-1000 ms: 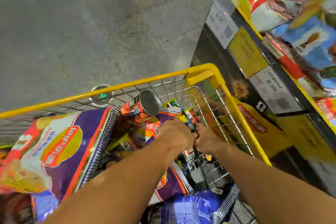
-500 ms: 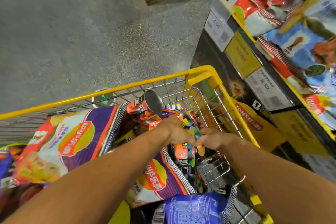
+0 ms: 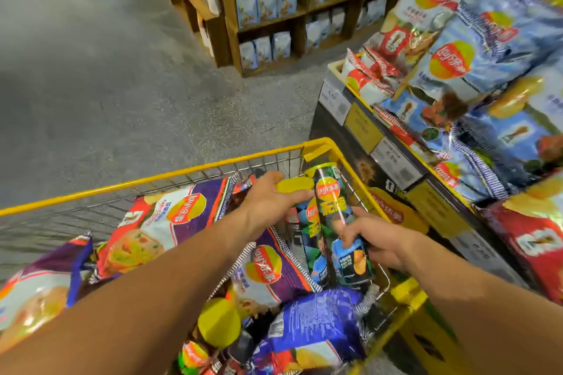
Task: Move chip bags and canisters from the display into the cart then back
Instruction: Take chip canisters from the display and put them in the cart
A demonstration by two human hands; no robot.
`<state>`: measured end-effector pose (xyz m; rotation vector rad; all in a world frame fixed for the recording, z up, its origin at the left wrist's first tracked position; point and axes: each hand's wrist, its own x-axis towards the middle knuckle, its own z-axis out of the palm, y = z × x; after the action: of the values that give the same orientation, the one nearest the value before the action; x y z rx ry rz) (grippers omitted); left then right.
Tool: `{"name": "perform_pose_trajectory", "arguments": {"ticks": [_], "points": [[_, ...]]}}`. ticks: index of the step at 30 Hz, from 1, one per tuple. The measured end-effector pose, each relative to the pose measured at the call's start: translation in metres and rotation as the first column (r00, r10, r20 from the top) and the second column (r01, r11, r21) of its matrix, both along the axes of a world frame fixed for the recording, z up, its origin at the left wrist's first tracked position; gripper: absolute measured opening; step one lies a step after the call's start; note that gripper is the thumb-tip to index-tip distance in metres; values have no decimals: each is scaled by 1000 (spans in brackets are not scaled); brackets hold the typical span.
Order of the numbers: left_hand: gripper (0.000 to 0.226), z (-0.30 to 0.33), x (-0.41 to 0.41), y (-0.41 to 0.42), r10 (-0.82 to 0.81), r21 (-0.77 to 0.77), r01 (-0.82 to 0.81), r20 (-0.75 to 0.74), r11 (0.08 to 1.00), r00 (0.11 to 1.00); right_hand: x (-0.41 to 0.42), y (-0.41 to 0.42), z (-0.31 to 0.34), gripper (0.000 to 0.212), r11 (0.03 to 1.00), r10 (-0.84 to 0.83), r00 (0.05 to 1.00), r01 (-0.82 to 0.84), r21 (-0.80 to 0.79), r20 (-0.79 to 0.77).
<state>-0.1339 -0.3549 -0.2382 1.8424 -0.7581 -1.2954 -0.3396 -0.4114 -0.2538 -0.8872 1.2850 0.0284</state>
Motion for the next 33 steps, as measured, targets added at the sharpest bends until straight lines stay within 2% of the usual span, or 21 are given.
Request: {"name": "perform_pose_trajectory", "arguments": {"ticks": [3, 5, 6, 9, 12, 13, 14, 15, 16, 18, 19, 22, 23, 26, 30, 33], "points": [[60, 27, -1, 7, 148, -68, -152, -63, 986, 987, -2, 7, 29, 80, 999, -11, 998, 13, -39, 59], [60, 42, -3, 11, 199, -108, -205, -61, 973, 978, -2, 15, 53, 72, 996, 9, 996, -1, -90, 88], [57, 49, -5, 13, 202, -127, -208, -57, 970, 978, -3, 18, 61, 72, 993, 17, 995, -6, -117, 96], [50, 78, -14, 15, 157, -211, -161, -37, 964, 987, -15, 27, 84, 94, 988, 27, 987, -2, -156, 158], [50, 105, -25, 14, 104, -259, -96, 19, 961, 994, -25, 33, 98, 106, 983, 19, 983, 15, -185, 184], [53, 112, -29, 13, 90, -255, -87, 1, 963, 996, -29, 35, 104, 97, 985, 10, 977, 27, -169, 215], [55, 119, -35, 13, 74, -241, -78, -27, 967, 997, -34, 37, 110, 72, 982, -11, 970, 57, -182, 244], [54, 126, -43, 12, 57, -242, -70, -60, 968, 997, -37, 39, 119, 35, 978, -17, 964, 71, -197, 265], [51, 133, -52, 13, 36, -254, -58, -92, 965, 995, -43, 41, 128, 17, 970, -27, 954, 97, -221, 299], [59, 145, -71, 13, 5, -278, -38, -118, 960, 993, -58, 42, 138, 46, 960, -22, 947, 110, -258, 322], [69, 150, -80, 12, -18, -283, -12, -104, 959, 994, -64, 46, 147, 49, 951, -58, 938, 156, -267, 343], [84, 164, -103, 12, -76, -303, 76, 11, 950, 997, -90, 52, 164, 30, 939, -58, 929, 175, -295, 365], [81, 168, -112, 10, -116, -313, 117, 23, 943, 993, -102, 55, 169, 31, 926, -51, 941, 171, -338, 335], [56, 182, -145, 4, -253, -365, 240, 13, 900, 967, -143, 58, 179, 51, 891, -109, 936, 241, -384, 335], [63, 200, -192, -3, -319, -360, 306, 25, 881, 947, -193, 65, 202, 47, 872, -143, 926, 284, -399, 348], [45, 217, -236, -4, -394, -361, 385, 53, 849, 918, -241, 71, 213, 56, 853, -185, 921, 324, -410, 343]]}}
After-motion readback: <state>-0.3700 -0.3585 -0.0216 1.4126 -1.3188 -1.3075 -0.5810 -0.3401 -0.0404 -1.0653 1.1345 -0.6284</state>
